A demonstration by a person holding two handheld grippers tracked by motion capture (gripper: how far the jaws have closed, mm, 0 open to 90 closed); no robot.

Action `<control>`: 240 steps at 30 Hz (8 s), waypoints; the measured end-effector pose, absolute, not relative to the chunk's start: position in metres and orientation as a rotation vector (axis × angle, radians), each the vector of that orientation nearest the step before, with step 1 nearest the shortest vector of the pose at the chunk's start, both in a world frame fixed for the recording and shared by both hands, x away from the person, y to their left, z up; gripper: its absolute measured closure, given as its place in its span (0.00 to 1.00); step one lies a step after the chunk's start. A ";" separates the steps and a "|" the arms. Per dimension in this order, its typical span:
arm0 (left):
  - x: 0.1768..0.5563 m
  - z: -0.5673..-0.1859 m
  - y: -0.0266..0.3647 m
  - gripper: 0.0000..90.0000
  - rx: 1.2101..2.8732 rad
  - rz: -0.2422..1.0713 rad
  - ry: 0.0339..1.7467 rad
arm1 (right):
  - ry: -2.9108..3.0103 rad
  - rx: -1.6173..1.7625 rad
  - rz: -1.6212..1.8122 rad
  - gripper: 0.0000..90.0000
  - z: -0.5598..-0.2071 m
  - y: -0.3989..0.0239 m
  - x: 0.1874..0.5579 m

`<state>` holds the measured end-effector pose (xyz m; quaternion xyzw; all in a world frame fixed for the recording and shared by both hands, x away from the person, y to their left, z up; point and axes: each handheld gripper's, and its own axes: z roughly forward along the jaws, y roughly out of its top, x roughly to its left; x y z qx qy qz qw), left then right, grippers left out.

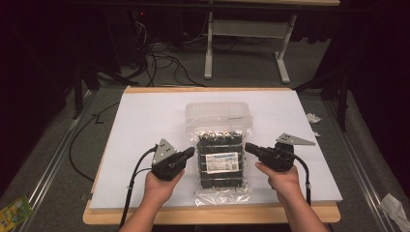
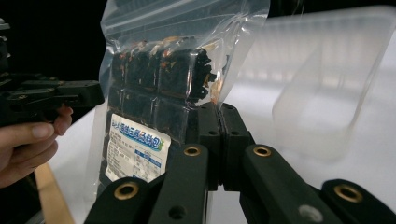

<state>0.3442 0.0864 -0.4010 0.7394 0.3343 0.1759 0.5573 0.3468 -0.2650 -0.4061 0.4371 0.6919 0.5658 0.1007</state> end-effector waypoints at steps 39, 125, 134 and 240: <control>0.326 -0.417 0.073 1.00 1.713 0.756 0.530 | 2.058 0.977 1.776 0.67 -0.420 -0.265 0.339; 0.330 -0.443 0.140 0.38 1.887 0.504 0.823 | 1.919 0.779 1.750 0.85 -0.348 -0.258 0.337; 0.330 -0.442 0.139 0.38 1.891 0.496 0.802 | 1.877 0.780 1.726 0.85 -0.334 -0.246 0.354; 0.334 -0.439 0.139 0.38 1.889 0.455 0.756 | 1.987 1.114 1.538 0.69 -0.414 -0.207 0.479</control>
